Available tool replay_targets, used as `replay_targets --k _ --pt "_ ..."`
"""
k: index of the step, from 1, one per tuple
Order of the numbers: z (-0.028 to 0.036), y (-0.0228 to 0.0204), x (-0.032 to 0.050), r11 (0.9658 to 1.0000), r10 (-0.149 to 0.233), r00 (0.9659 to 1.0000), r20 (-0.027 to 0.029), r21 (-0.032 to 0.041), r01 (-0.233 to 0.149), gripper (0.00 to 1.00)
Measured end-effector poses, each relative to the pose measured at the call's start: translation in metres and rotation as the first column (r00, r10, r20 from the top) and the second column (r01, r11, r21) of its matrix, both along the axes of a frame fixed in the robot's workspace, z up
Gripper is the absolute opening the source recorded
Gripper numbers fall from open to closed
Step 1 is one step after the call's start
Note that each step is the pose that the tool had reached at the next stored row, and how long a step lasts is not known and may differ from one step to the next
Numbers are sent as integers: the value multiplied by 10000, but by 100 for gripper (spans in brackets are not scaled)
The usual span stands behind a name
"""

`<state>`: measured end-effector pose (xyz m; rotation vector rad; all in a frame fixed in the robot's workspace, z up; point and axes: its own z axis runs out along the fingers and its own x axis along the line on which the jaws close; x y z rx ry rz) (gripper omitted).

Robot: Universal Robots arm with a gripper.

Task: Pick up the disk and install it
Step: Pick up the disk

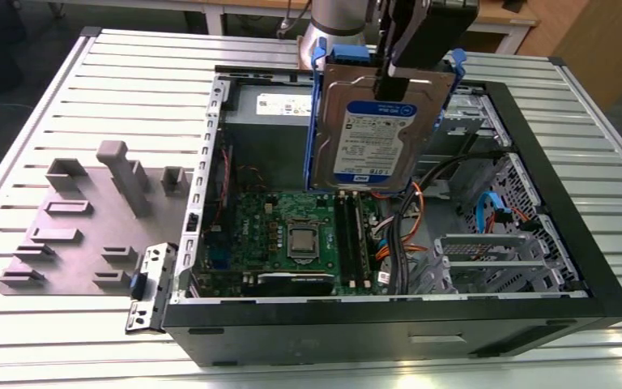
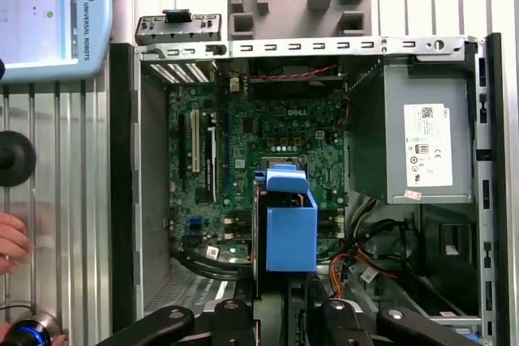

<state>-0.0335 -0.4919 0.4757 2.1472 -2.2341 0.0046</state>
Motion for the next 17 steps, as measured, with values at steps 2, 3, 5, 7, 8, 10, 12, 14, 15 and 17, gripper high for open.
replay_targets --k 2,3,5,7,8,10,12,14,15,17 --pt "0 0 1 10000 0 10000 0 -1 0 35" --pt "0 -12 1 10000 1 10000 0 -1 -1 35" --pt "0 -23 1 10000 1 10000 0 -1 -1 35" --pt "0 -23 1 10000 1 10000 0 -1 -1 35" --pt "0 -23 1 10000 1 10000 0 -1 -1 35" --pt "0 -24 1 10000 1 10000 0 -1 -1 35" --pt "0 -24 1 10000 2 10000 0 -1 -2 35" --pt "0 -32 1 10000 2 10000 0 -1 -2 35" --pt "0 -40 2 10000 3 10000 0 -1 -3 35" --pt "-1 -66 2 10000 1 10000 0 0 -1 35"
